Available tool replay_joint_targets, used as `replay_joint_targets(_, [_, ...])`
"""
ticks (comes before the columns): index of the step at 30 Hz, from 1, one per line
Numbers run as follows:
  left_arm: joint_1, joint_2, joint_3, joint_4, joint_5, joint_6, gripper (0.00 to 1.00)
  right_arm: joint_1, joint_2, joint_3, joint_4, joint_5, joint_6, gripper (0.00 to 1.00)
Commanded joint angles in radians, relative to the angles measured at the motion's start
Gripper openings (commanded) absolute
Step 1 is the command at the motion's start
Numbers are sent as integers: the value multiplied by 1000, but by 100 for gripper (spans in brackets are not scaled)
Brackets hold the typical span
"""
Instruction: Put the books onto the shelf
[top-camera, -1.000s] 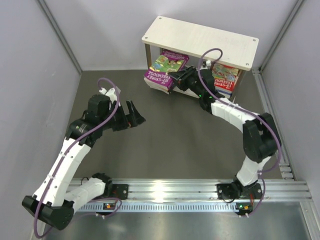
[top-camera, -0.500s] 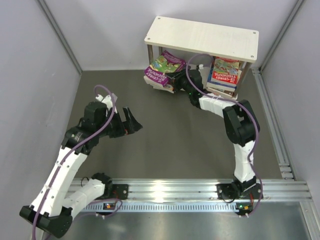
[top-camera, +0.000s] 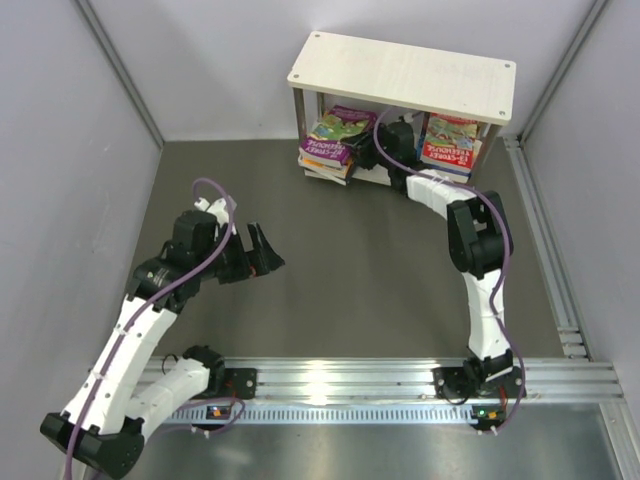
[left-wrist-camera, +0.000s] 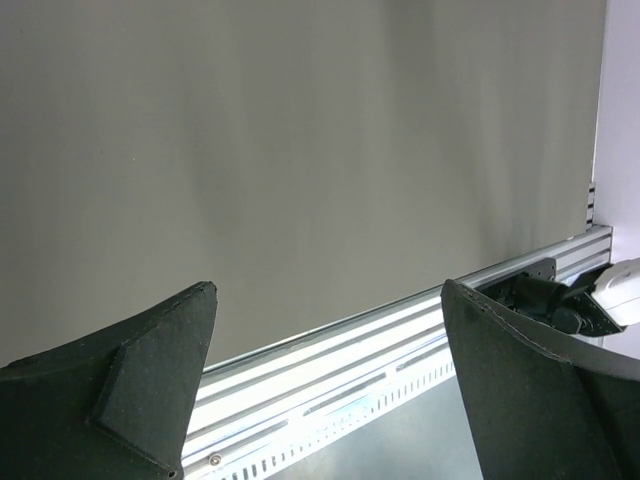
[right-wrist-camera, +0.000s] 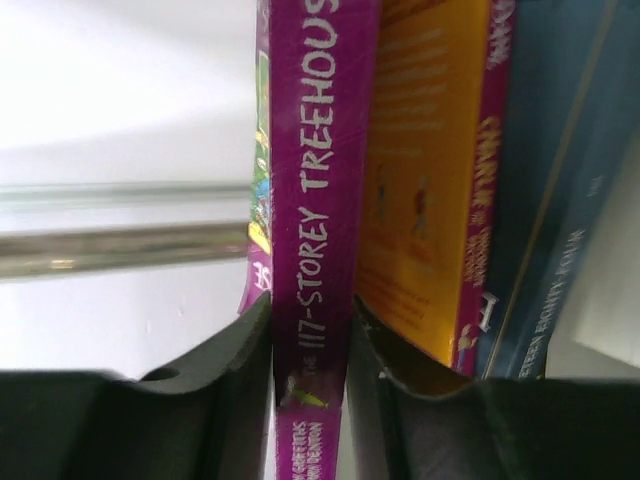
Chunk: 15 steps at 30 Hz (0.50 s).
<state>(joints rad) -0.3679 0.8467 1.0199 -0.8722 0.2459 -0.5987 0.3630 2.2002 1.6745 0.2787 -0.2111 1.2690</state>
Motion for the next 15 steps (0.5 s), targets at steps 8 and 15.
replay_joint_targets(8, [9, 38, -17, 84, 36, 13, 98, -16, 33, 191, -133, -77, -85, 69])
replay_joint_targets(15, [11, 40, -32, 99, 42, 2, 98, -18, 55, 313, -352, -125, -129, 74])
